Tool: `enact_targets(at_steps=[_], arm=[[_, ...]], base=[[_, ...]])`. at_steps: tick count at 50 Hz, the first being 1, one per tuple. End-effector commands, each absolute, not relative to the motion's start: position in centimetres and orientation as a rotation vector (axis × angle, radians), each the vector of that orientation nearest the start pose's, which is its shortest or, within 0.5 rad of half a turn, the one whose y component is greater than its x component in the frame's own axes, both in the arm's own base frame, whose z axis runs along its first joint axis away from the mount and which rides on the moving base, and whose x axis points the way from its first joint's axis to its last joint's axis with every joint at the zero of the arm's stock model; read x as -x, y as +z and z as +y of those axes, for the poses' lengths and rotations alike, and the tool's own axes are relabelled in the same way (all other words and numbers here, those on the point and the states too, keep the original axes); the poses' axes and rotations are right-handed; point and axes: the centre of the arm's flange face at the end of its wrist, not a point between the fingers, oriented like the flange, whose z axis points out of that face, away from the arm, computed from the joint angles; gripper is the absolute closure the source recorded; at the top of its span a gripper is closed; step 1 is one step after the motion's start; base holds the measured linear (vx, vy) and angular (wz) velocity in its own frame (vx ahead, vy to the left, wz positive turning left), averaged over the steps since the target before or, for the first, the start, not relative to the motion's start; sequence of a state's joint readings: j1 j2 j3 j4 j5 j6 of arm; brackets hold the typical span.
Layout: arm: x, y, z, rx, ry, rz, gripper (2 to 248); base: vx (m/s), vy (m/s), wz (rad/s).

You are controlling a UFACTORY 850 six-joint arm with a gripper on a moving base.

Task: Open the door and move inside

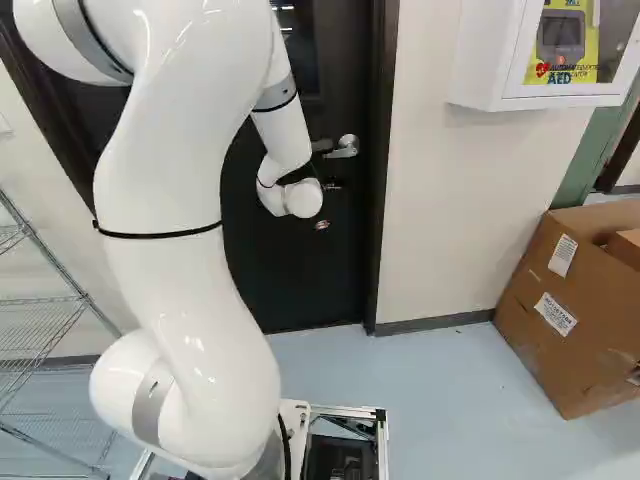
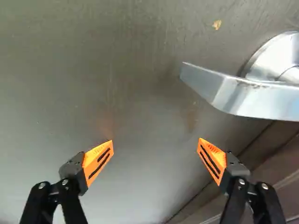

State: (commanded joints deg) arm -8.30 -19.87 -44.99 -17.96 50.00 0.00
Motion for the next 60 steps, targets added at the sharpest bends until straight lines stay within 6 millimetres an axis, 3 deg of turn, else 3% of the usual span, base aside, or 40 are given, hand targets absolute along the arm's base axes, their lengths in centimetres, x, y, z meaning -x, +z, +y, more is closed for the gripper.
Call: enact_targets(at_steps=[28,60], arm=[[-56.7,38.0,-5.6,2.481,-1.929,-0.323,3],[-62.1,37.2,-3.5,2.405,-1.94,-0.491,3]], base=[[0.0,0.0,0.0],[0.0,0.0,0.0]])
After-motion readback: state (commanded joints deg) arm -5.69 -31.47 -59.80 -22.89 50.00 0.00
